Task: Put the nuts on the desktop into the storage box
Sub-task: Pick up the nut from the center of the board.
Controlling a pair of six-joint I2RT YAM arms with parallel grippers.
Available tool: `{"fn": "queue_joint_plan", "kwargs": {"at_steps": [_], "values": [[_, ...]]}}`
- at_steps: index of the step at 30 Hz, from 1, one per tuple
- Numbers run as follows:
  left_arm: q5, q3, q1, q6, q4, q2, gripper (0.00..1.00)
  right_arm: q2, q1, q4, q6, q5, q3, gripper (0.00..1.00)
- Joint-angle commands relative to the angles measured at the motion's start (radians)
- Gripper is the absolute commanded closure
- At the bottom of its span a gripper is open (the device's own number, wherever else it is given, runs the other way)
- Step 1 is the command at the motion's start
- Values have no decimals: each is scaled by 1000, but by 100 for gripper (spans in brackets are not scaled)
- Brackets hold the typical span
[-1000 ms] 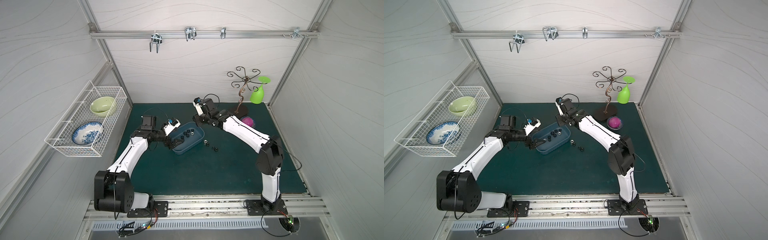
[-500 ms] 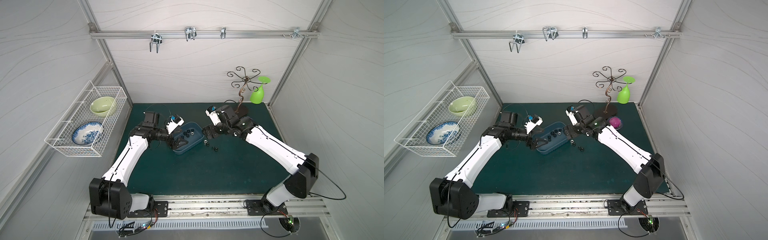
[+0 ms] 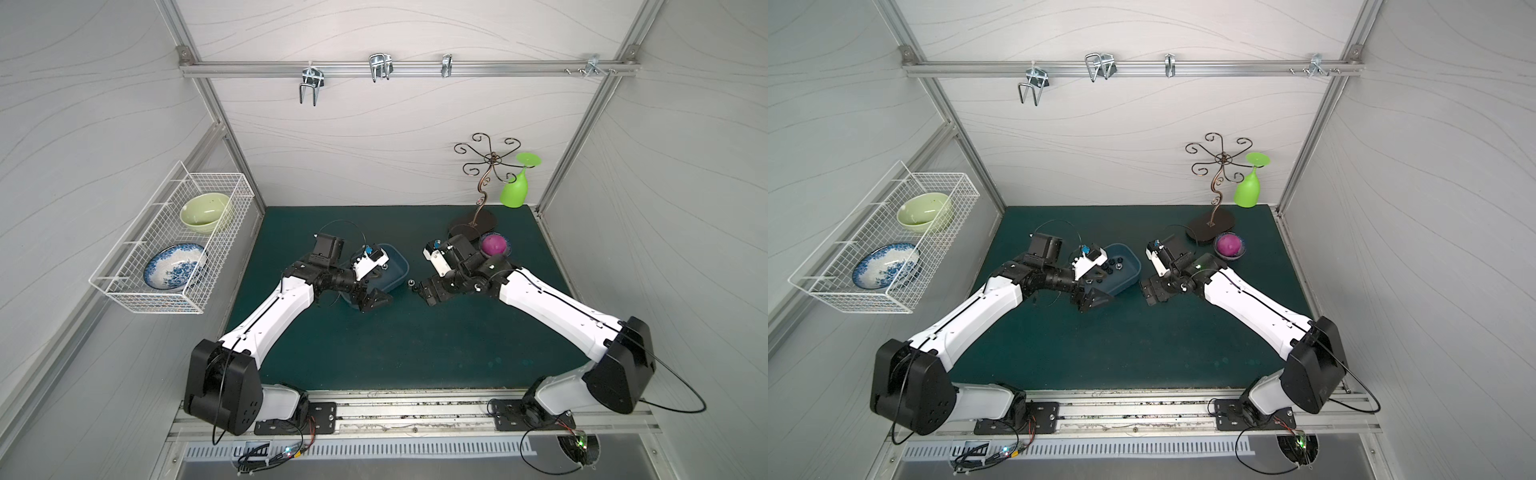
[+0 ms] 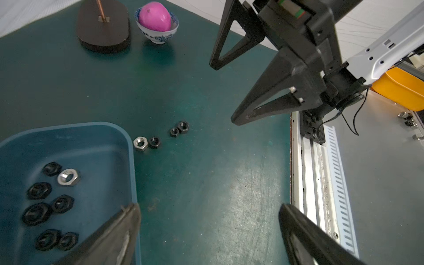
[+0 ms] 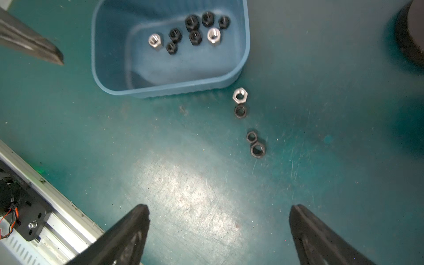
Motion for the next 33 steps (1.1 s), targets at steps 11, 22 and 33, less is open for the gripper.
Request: {"fn": "queue_joint_plan", "kwargs": {"at_steps": [11, 22, 33], "values": [[-53, -36, -49, 25, 99, 88, 1, 145, -55, 66, 2, -21, -34, 14], [-111, -62, -49, -7, 157, 113, 1, 323, -72, 146, -34, -50, 17, 29], [-183, -61, -49, 21, 144, 117, 1, 481, -78, 189, -48, -68, 117, 38]]}}
